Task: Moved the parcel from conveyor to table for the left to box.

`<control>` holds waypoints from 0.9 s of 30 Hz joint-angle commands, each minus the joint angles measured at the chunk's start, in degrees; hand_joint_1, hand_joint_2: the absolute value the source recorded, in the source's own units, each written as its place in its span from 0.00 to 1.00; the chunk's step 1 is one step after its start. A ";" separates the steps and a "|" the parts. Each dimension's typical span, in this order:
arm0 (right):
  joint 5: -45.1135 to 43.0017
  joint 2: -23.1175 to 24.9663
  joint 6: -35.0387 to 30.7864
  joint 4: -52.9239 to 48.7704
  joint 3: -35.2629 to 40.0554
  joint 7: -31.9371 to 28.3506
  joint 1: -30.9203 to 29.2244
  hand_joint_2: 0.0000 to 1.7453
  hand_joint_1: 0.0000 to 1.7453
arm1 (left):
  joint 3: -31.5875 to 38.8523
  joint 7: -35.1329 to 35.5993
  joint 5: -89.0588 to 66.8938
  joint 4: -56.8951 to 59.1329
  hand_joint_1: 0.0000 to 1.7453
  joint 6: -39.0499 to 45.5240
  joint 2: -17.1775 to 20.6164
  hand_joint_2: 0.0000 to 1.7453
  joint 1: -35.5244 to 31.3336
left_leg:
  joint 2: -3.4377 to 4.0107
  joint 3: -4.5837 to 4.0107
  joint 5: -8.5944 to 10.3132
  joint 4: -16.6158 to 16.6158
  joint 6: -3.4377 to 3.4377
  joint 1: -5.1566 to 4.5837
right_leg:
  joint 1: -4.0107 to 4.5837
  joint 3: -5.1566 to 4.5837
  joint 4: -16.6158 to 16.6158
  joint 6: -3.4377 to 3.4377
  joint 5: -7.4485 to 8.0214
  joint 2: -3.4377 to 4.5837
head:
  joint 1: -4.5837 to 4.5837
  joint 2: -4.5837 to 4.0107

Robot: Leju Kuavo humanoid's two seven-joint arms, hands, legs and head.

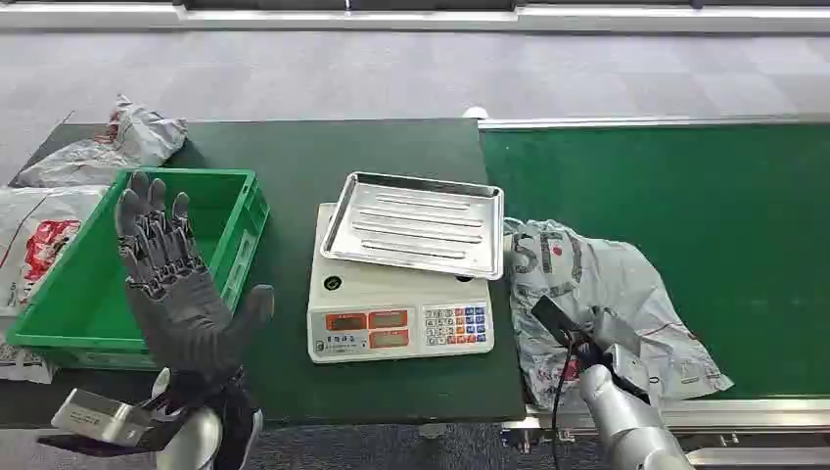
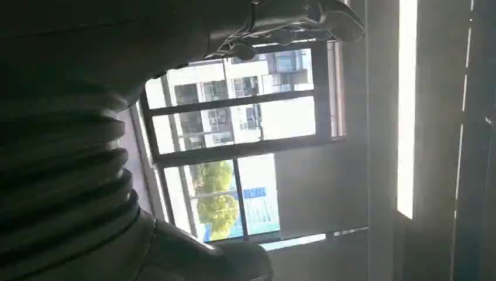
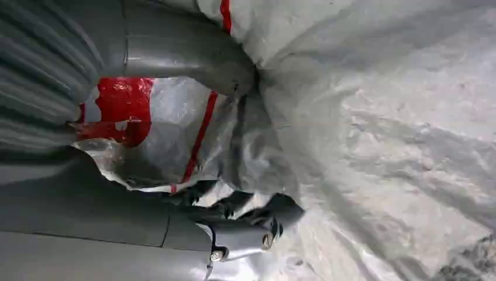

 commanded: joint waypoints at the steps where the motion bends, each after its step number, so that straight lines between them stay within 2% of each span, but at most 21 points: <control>1: -0.03 0.44 -1.04 5.41 1.12 -1.28 0.20 1.00 1.00 | 1.66 -0.66 0.21 3.23 0.00 0.88 1.08 1.00 -1.38 | 0.03 -0.12 0.17 -0.19 -0.01 0.03 | 0.05 -0.10 -0.22 -0.07 0.18 -0.06 | -0.02 0.00; 5: -0.48 0.66 -2.82 4.38 1.28 -3.10 -0.23 1.00 1.00 | 1.88 -0.75 0.25 2.36 0.00 1.39 1.35 1.00 -0.85 | 0.03 -0.05 0.12 -0.14 -0.02 0.04 | 0.06 -0.03 -0.16 -0.07 0.12 -0.07 | -0.02 0.00; 7: -1.48 1.33 -4.15 2.91 1.82 -6.93 -0.59 1.00 1.00 | 2.15 -1.07 0.39 1.95 0.00 1.89 1.60 1.00 -0.36 | 0.10 0.03 0.07 -0.12 -0.02 0.01 | 0.04 0.02 -0.13 -0.06 0.08 0.00 | -0.02 0.00; 15: -1.63 1.42 -3.83 2.42 2.00 -6.72 -0.41 1.00 1.00 | 2.20 -1.17 0.49 1.91 0.00 1.98 1.61 1.00 -0.28 | 0.10 -0.09 0.07 -0.14 -0.03 -0.01 | 0.04 -0.12 -0.12 -0.07 0.08 0.01 | -0.02 0.00; 17: -3.40 2.00 -5.45 0.58 2.97 -12.46 -0.26 1.00 1.00 | 2.38 -1.58 0.59 1.68 0.00 2.39 1.76 1.00 -0.04 | 0.10 -0.12 0.07 -0.14 -0.03 0.01 | 0.07 -0.13 -0.13 -0.08 0.08 -0.01 | -0.02 0.00; 19: -6.00 3.16 -5.09 -3.81 3.99 -16.04 0.18 1.00 1.00 | 2.71 -1.97 0.73 1.42 0.00 2.35 1.99 1.00 0.28 | 0.20 -0.16 0.09 -0.16 -0.03 0.00 | 0.05 -0.20 -0.15 -0.09 0.13 0.09 | 0.00 0.00; 23: -9.97 4.56 -6.19 -17.34 7.01 -16.26 4.25 1.00 1.00 | 3.08 -2.30 0.73 1.62 0.00 2.07 1.76 1.00 0.15 | 0.20 -0.26 0.01 -0.04 -0.04 -0.03 | 0.00 -0.31 0.02 -0.06 0.05 0.14 | 0.00 0.00; 25: -15.00 6.06 -12.36 -29.69 7.27 -19.47 7.68 1.00 1.00 | 3.05 -2.35 0.69 1.40 0.00 2.17 1.68 1.00 0.22 | 0.28 -0.35 0.05 -0.13 -0.06 -0.03 | 0.01 -0.44 -0.04 -0.11 0.10 0.19 | -0.02 0.00; 27: -23.99 8.54 -23.23 -47.63 6.73 -24.94 12.35 1.00 1.00 | 2.31 -2.07 1.16 2.00 0.00 1.64 1.56 1.00 -0.42 | 0.08 -0.43 0.05 -0.08 -0.06 -0.05 | 0.00 -0.49 0.02 -0.11 0.03 0.00 | 0.00 0.00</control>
